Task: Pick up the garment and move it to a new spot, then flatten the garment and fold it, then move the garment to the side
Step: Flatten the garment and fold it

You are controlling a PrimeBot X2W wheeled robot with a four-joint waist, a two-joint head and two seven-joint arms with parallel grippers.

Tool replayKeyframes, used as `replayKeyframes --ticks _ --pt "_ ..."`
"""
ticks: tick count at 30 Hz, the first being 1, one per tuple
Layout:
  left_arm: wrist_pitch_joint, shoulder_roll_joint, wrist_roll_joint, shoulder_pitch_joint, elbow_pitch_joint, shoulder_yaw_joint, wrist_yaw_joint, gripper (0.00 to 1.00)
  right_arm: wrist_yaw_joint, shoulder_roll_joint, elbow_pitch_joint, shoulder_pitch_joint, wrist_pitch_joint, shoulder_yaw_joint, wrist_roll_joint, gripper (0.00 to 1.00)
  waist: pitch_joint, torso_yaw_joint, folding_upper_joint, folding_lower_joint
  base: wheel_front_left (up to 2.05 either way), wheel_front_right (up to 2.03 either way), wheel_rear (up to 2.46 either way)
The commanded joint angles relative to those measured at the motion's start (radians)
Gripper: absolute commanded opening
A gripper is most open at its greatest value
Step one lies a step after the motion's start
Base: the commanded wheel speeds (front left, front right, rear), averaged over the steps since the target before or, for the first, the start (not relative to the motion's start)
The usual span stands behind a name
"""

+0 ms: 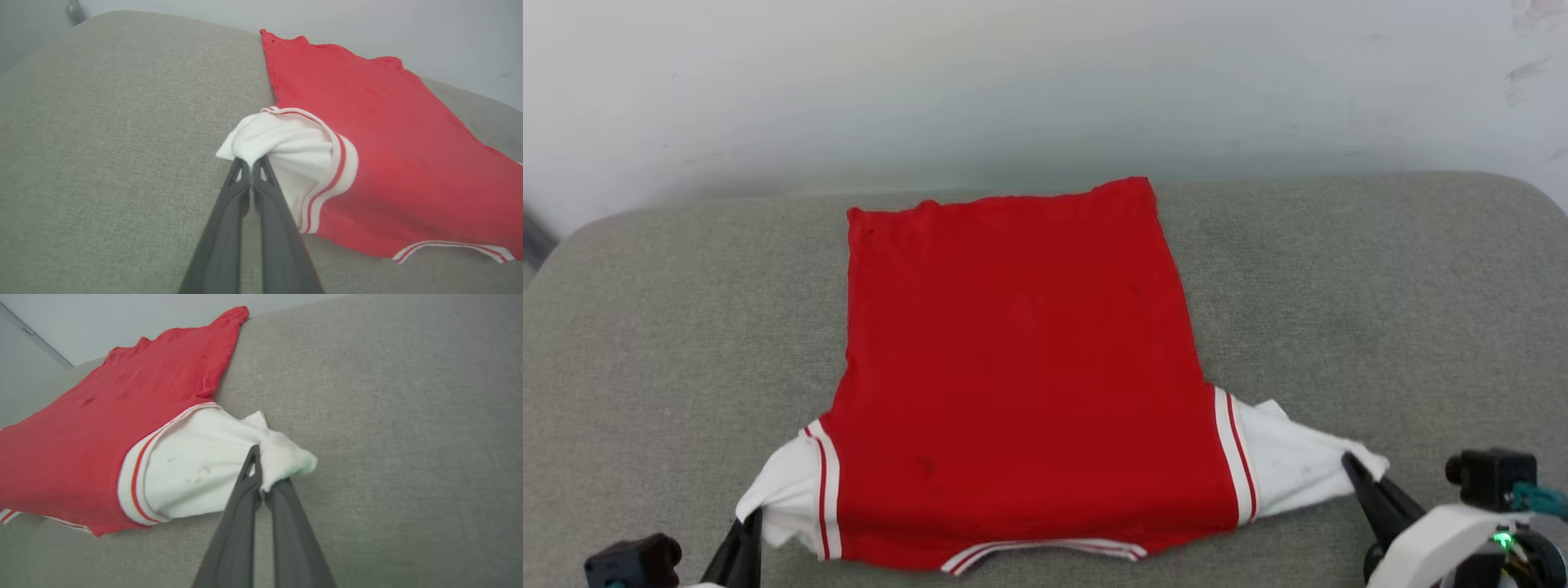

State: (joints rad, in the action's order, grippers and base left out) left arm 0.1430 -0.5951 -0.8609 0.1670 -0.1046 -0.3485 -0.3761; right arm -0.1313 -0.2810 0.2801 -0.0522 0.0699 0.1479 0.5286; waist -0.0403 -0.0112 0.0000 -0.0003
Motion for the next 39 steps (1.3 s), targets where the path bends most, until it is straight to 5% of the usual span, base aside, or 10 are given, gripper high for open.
replayKeyframes --ticks 1,10,11,13,22,29,39 --pt "-0.002 -0.009 -0.005 0.017 -0.009 0.007 -0.009 0.00 0.001 0.006 -0.017 0.028 0.011 -0.013 -0.005 0.00 0.006 -0.006 0.0000 0.0003 0.00 0.00 0.00" --pt "-0.043 -0.039 -0.017 0.146 -0.115 0.003 -0.072 0.00 0.001 0.132 -0.299 0.355 0.347 -0.142 -0.081 0.00 0.001 -0.034 0.0000 0.0003 0.00 0.00 0.00" --pt "-0.045 -0.036 -0.015 0.144 -0.120 -0.003 -0.071 0.00 0.001 0.142 -0.323 0.367 0.372 -0.151 -0.087 0.19 -0.002 -0.036 0.0000 0.0003 0.00 0.00 0.00" --pt "-0.047 -0.030 -0.009 0.128 -0.129 -0.012 -0.070 0.00 0.001 0.155 -0.371 0.356 0.384 -0.169 -0.102 1.00 -0.010 -0.040 0.0000 0.0003 0.00 0.00 0.00" --pt "-0.031 0.001 0.035 0.023 -0.167 -0.046 -0.056 0.00 0.001 0.168 -0.381 0.019 0.270 -0.272 -0.146 1.00 -0.097 -0.079 0.0000 0.0003 0.00 0.00 0.00" --pt "-0.020 0.037 0.077 -0.105 -0.170 -0.088 -0.017 0.00 0.001 0.094 -0.069 -0.402 0.305 -0.270 -0.130 1.00 -0.208 -0.164 0.0000 0.0003 0.00 0.00 0.00" --pt "0.002 0.122 0.120 -0.301 -0.105 -0.175 0.088 0.00 0.001 -0.022 0.402 -0.877 0.606 -0.219 -0.174 1.00 -0.350 -0.333 0.0000 0.0003 0.00 0.00 0.00"
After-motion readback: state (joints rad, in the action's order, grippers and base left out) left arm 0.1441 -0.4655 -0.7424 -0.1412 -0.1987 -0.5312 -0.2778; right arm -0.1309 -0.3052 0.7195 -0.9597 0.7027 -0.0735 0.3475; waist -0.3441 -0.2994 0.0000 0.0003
